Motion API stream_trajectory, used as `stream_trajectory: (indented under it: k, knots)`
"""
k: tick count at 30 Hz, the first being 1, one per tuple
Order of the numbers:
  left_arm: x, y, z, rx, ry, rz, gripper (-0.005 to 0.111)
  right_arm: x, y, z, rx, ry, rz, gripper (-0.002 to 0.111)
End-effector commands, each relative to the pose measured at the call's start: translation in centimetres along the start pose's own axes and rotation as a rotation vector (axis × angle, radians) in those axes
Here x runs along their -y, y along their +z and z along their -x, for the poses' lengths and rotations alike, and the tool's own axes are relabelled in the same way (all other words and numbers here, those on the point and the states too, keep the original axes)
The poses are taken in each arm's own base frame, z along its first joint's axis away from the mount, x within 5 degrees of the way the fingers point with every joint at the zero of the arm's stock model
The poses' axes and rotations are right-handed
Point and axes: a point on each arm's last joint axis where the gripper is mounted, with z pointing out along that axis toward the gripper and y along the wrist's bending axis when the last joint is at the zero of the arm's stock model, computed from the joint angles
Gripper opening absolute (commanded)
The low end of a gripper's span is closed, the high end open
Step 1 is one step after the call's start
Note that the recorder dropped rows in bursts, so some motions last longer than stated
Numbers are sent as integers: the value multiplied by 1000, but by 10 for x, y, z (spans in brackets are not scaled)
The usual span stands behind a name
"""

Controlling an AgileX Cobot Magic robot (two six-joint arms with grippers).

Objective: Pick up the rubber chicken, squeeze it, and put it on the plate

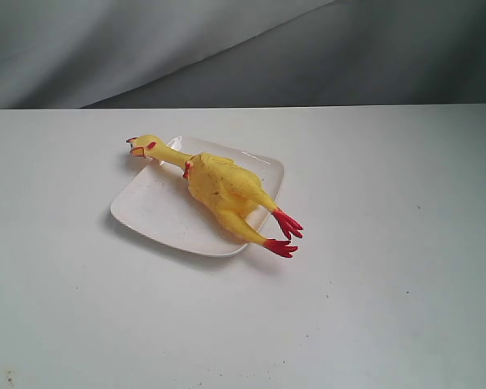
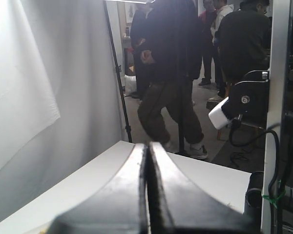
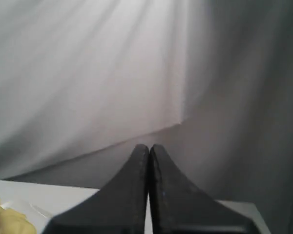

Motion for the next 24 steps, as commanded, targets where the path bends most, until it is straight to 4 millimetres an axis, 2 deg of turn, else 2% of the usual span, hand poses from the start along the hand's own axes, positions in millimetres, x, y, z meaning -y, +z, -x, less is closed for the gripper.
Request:
stream_trajectory:
  k: [1,8,10,15,24]
  knots:
    - [0,0,0,5,-11,-6,0,5,0,-10,-96,-55,-120,0]
    - [0,0,0,5,-11,-6,0,5,2,-13,-100,-71,-144,0]
    - [0,0,0,5,-11,-6,0,6,7,-23,-110,-54,-143,0]
    - [0,0,0,5,-11,-6,0,6,21,-61,-153,10,-139,0]
    - [0,0,0,5,-11,-6,0,6,33,-115,-197,17,-132,0]
